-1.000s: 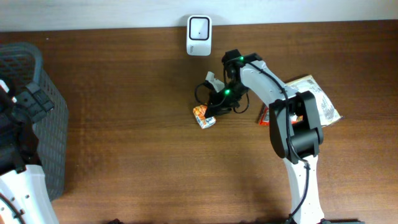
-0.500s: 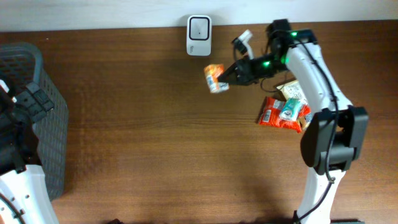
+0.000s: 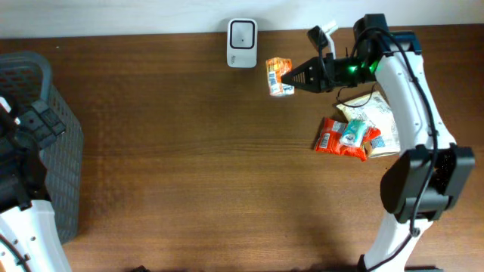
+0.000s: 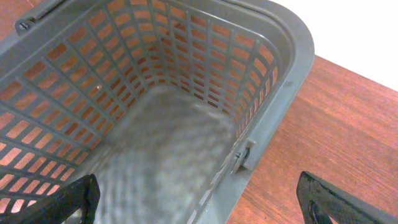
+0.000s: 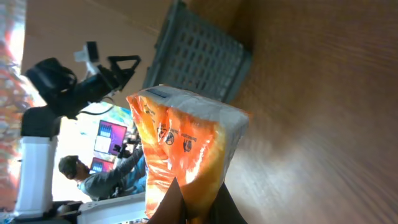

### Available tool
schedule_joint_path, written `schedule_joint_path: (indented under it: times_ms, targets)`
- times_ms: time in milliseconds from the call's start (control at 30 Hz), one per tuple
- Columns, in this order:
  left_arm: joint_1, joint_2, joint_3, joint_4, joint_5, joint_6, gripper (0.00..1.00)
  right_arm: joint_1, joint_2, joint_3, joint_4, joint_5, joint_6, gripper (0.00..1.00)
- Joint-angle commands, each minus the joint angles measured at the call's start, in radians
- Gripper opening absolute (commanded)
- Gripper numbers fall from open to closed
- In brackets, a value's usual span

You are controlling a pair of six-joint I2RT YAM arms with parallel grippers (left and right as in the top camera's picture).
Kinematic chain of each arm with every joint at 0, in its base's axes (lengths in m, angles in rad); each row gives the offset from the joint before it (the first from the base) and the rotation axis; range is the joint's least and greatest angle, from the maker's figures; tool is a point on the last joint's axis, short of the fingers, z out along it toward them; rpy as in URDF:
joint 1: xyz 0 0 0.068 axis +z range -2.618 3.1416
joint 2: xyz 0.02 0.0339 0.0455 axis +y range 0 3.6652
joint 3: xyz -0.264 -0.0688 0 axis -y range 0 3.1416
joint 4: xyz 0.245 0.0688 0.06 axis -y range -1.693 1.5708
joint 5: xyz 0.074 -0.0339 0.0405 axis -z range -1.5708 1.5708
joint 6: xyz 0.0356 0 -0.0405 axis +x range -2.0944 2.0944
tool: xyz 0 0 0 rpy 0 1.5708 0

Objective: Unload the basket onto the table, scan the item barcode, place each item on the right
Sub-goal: 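Lift the orange box and carry it to the scanner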

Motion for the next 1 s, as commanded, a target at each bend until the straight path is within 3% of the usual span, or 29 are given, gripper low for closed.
schedule_joint_path:
  times_ms: [0,467,567,767,900,967]
  targets:
    - [0.005,-0.002,0.004,0.002,-0.004,0.013,0.99,0.001,-0.038,0.012,-0.005,-0.07,-0.011,0.04]
    - [0.005,-0.002,0.004,0.002,-0.004,0.013,0.99,0.002,-0.038,0.016,-0.008,-0.081,-0.006,0.04]
    - [0.005,-0.002,0.004,0.002,-0.004,0.013,0.99,0.019,-0.038,0.079,-0.008,0.266,0.136,0.04]
    - [0.005,-0.002,0.004,0.002,-0.004,0.013,0.99,0.159,-0.037,0.371,-0.006,0.962,0.374,0.04]
    - [0.005,-0.002,0.004,0.002,-0.004,0.013,0.99,0.292,-0.026,0.419,0.207,1.445,0.327,0.04]
    - [0.005,-0.002,0.004,0.002,-0.004,0.013,0.99,0.348,0.01,0.419,0.293,1.584,0.25,0.04]
